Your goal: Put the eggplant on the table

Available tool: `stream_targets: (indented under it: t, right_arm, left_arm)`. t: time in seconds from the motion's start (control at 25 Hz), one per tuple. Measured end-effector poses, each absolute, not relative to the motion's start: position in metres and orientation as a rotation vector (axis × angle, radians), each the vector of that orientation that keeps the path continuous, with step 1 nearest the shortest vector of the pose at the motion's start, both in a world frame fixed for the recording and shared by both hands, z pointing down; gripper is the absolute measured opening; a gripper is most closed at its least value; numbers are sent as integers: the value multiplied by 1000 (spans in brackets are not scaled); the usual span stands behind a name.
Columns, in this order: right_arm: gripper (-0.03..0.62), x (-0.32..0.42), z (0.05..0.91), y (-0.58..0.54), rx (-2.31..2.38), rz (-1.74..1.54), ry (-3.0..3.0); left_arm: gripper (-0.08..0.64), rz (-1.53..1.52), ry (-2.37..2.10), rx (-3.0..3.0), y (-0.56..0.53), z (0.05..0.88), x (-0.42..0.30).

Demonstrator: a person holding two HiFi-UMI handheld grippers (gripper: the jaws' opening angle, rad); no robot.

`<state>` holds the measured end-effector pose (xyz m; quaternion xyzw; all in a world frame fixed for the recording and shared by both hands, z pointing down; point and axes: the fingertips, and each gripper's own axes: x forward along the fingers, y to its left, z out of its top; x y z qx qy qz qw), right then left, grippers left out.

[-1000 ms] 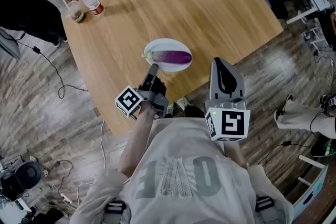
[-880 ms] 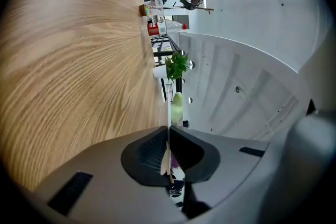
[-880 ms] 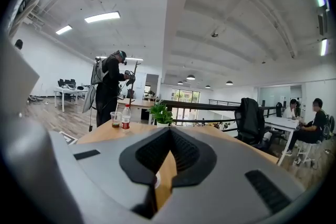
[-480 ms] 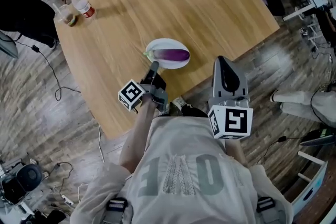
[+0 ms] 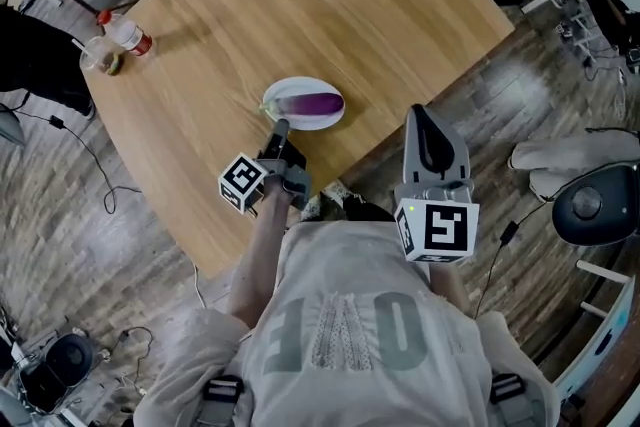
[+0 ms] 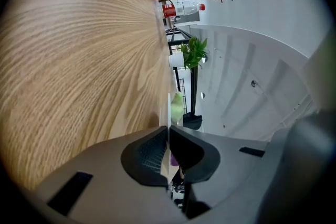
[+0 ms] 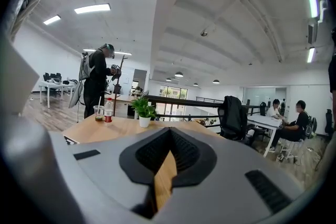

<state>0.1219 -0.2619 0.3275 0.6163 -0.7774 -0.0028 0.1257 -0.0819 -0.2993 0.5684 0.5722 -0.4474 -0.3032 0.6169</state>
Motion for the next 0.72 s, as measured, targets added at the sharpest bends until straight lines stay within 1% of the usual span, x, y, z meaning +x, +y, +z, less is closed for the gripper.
stream_targets:
  t: [0.72]
  right_arm:
    - [18,126,331,-274,1764,-6,-2287]
  left_arm:
    - [20,-649,-1080,1249,-305,586,-73]
